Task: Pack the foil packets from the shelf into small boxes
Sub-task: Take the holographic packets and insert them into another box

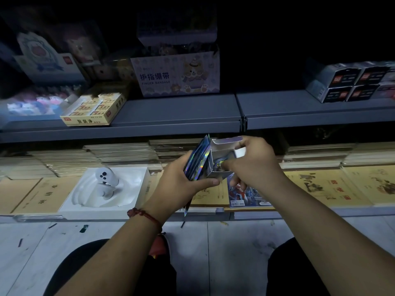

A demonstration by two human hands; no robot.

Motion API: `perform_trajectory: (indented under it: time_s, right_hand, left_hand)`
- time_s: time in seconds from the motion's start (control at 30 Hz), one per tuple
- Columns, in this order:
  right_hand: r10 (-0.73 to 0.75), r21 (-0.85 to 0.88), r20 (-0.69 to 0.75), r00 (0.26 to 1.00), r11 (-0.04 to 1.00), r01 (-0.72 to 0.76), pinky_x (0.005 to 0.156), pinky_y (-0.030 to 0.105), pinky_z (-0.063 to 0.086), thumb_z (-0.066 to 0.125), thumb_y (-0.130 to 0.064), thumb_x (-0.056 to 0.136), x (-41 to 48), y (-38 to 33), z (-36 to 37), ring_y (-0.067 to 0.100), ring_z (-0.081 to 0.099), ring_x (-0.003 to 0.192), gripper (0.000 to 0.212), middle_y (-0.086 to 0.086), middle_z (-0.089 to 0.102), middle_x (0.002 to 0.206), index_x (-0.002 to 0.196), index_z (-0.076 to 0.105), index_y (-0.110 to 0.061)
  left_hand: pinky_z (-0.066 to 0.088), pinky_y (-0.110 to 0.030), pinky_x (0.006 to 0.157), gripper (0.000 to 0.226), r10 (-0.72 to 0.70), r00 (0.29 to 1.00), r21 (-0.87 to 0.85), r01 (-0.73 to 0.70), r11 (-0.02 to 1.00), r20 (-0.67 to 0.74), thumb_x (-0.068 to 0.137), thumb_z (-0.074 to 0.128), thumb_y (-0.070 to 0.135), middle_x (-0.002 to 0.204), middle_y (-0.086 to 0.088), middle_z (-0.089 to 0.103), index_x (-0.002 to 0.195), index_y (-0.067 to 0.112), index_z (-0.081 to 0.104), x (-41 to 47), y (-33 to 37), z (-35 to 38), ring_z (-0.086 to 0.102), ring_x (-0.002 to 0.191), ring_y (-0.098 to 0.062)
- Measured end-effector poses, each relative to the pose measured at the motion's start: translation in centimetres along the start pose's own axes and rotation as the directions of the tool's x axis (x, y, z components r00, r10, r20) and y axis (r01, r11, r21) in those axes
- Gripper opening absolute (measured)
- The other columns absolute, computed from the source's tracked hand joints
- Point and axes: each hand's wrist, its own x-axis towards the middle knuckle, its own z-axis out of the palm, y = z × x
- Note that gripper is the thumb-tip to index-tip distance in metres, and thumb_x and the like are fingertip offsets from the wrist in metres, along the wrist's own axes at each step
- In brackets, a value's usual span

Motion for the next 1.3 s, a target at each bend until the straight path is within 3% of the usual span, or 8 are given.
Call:
perform_trajectory:
  time_s: [0.2,0.3,0.43,0.63,0.83,0.93,1.1,1.3]
  right_hand:
    - [-0.072,0.101,-0.009,0.997,0.992,0.072,0.036,0.022,0.044,0.081,-0.024,0.087,0.2,0.3,0.4,0.017,0.06,0.035,0.035,0.011,0.07,0.061,0.111,0.056,-0.014]
    - [-0.176,0.098,-0.096,0.98,0.978,0.185,0.041,0.027,0.048,0.081,-0.03,0.087,0.6,0.5,0.3,0.015,0.064,0.045,0.031,0.002,0.068,0.079,0.104,0.059,-0.018]
    - [-0.376,0.003,-0.297,0.878,0.919,0.395,0.058,0.032,0.043,0.081,-0.032,0.085,1.1,1.0,0.7,0.012,0.047,0.058,0.032,0.005,0.057,0.081,0.104,0.057,-0.023]
    - [-0.685,-0.131,-0.18,0.706,0.728,0.673,0.061,0.018,0.037,0.077,-0.015,0.085,0.3,0.7,1.8,0.006,0.046,0.054,0.007,-0.002,0.05,0.054,0.079,0.075,-0.014]
    - [-0.641,-0.23,-0.148,0.753,0.763,0.604,0.058,0.033,0.055,0.067,-0.033,0.087,0.2,1.1,3.1,0.009,0.059,0.054,0.018,-0.015,0.056,0.051,0.082,0.082,-0.024]
    - [-0.575,-0.203,-0.216,0.789,0.817,0.54,0.059,0.036,0.055,0.063,-0.036,0.085,0.1,1.0,3.8,0.011,0.055,0.052,0.024,-0.019,0.044,0.044,0.074,0.078,-0.022]
    - [-0.454,-0.168,-0.25,0.855,0.89,0.423,0.062,0.036,0.057,0.07,-0.034,0.084,-0.1,1.0,4.7,0.021,0.065,0.057,0.02,-0.003,0.066,0.054,0.071,0.077,-0.02]
    - [-0.364,-0.119,-0.258,0.895,0.931,0.345,0.063,0.037,0.059,0.075,-0.029,0.084,-0.1,1.2,5.3,0.017,0.069,0.061,0.019,-0.003,0.07,0.058,0.068,0.076,-0.021]
  left_hand:
    - [0.044,-0.006,0.061,0.034,0.007,0.999,0.001,-0.007,1.0,-0.04,0.078,0.088,0.017,0.068,0.028,0.067,0.095,0.033,0.063,0.2,0.4,-0.2,0.062,0.064,0.009]
    - [0.049,-0.013,0.061,0.031,-0.011,0.999,-0.018,0.01,1.0,-0.052,0.076,0.089,0.02,0.065,0.025,0.065,0.085,0.034,0.062,0.3,0.3,-0.1,0.06,0.06,0.008]
    - [0.052,-0.021,0.055,0.03,-0.063,0.996,-0.055,0.059,0.997,-0.069,0.074,0.091,0.02,0.062,0.017,0.067,0.083,0.031,0.064,0.4,0.3,0.0,0.061,0.056,-0.001]
    - [0.053,-0.026,0.055,0.029,-0.089,0.987,-0.011,0.089,0.996,-0.134,0.073,0.091,0.024,0.06,0.016,0.063,0.079,0.031,0.064,0.5,0.1,0.3,0.059,0.054,-0.007]
    - [0.05,-0.022,0.057,0.024,-0.093,0.982,0.037,0.101,0.994,-0.164,0.073,0.088,0.03,0.065,0.016,0.066,0.081,0.034,0.066,0.4,0.0,0.3,0.064,0.061,-0.008]
    - [0.045,-0.015,0.057,0.027,-0.108,0.979,0.078,0.123,0.989,-0.174,0.072,0.088,0.033,0.064,0.021,0.065,0.076,0.037,0.062,0.4,-0.1,0.3,0.063,0.061,-0.003]
    - [0.036,-0.01,0.051,0.031,-0.088,0.981,0.121,0.11,0.987,-0.176,0.072,0.084,0.029,0.056,0.025,0.058,0.069,0.037,0.054,0.2,0.2,0.6,0.053,0.052,0.004]
    - [0.037,-0.012,0.052,0.027,-0.067,0.985,0.133,0.089,0.987,-0.159,0.073,0.08,0.025,0.055,0.023,0.057,0.07,0.036,0.056,0.0,0.1,0.8,0.052,0.051,0.004]
